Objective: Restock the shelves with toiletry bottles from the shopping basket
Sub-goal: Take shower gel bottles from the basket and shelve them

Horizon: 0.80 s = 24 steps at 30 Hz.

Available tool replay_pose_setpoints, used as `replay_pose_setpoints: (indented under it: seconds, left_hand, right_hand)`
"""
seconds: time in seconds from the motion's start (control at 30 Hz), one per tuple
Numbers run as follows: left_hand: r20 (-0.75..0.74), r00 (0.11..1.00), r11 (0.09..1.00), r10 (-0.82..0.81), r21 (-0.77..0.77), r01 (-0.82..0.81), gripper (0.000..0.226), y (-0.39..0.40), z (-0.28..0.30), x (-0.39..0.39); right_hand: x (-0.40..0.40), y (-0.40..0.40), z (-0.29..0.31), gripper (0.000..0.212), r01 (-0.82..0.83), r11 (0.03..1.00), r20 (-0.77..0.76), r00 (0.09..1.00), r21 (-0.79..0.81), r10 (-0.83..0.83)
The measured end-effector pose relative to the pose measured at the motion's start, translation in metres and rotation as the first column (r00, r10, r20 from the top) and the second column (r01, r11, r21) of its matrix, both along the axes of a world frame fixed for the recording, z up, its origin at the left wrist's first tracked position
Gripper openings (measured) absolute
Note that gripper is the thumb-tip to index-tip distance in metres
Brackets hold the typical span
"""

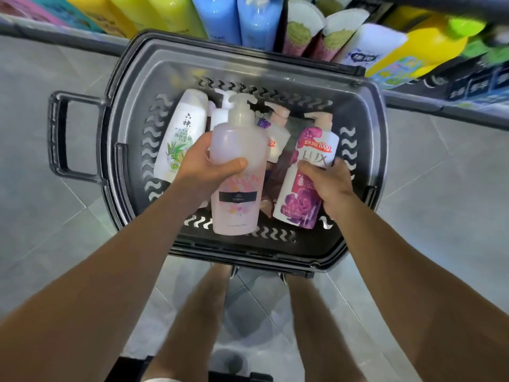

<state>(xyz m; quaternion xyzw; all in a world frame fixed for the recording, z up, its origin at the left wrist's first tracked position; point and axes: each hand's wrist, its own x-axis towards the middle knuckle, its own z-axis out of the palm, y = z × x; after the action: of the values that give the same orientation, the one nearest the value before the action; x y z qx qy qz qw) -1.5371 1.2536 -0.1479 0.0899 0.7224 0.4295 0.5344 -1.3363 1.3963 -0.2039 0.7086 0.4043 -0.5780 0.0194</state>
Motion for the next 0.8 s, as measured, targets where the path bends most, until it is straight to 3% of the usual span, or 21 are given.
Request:
replay_pose_setpoints:
  seconds: [0.17, 0.3, 0.43, 0.8]
  left_hand:
    - [-0.074, 0.997, 1.0, 0.016, -0.007, -0.017, 0.06, -0.003, 0.042, 0.001]
    - [-0.098, 0.993, 0.997, -0.066, 0.032, 0.069, 0.05, -0.004, 0.084, 0.002]
    - [-0.132, 0.983, 0.989, -0.127, 0.062, 0.136, 0.055, 0.008, 0.127, 0.01]
    - [-0.214, 0.973, 0.967, -0.085, 0.216, 0.132, 0.052, 0.073, 0.197, 0.111]
  right_hand:
    - [0.021, -0.022, 0.073, 0.055, -0.044, 0.987, -0.052, 0.997, 0.154, 0.052]
    - [0.036, -0.03, 0.135, 0.062, 0.007, 0.975, -0.084, 0.996, 0.221, 0.012]
    - [0.052, -0.031, 0.186, 0.062, 0.034, 0.951, -0.125, 0.992, 0.307, 0.005]
    - [0.154, 0.019, 0.246, 0.061, 0.014, 0.864, -0.22, 0.969, 0.504, 0.113]
